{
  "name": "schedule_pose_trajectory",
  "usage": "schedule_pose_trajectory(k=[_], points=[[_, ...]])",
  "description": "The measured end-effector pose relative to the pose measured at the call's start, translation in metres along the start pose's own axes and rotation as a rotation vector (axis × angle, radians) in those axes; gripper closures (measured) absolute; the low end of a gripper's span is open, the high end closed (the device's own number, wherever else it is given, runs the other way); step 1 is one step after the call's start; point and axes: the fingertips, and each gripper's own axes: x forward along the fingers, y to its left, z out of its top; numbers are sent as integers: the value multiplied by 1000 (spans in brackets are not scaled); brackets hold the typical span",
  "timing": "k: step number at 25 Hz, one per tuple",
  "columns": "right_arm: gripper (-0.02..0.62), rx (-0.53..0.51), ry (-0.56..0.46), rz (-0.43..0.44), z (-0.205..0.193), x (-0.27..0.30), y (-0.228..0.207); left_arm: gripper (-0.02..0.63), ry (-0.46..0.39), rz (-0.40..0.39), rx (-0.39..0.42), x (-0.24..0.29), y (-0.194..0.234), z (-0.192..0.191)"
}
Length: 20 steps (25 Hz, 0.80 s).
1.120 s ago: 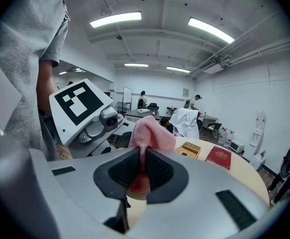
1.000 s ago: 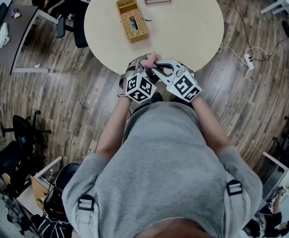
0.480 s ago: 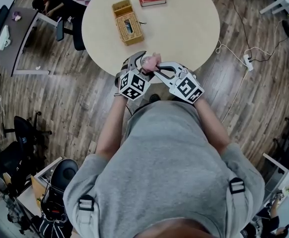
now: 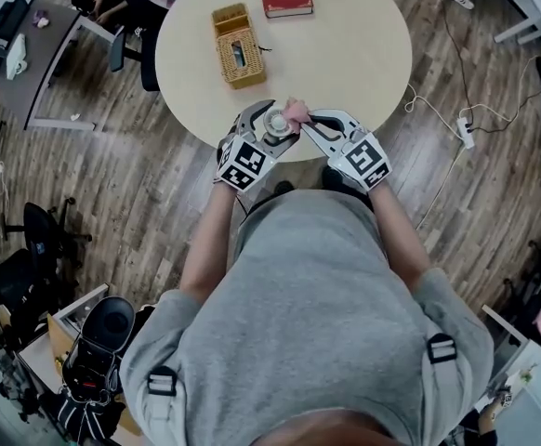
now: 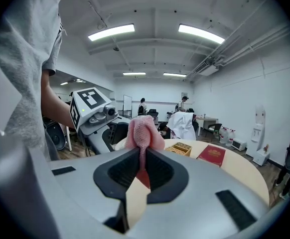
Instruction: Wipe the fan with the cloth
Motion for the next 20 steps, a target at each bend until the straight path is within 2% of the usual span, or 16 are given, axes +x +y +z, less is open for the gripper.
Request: schedule_pose_trajectory(k=[8, 14, 20], points=[[557, -36, 24, 32, -15, -17, -13, 216, -83, 23, -109, 4, -4, 18], [558, -70, 32, 91, -19, -24, -7, 216, -53, 44, -76, 14, 0, 24], [558, -67, 11, 152, -14, -33, -10, 216, -51, 52, -106, 29, -3, 30]])
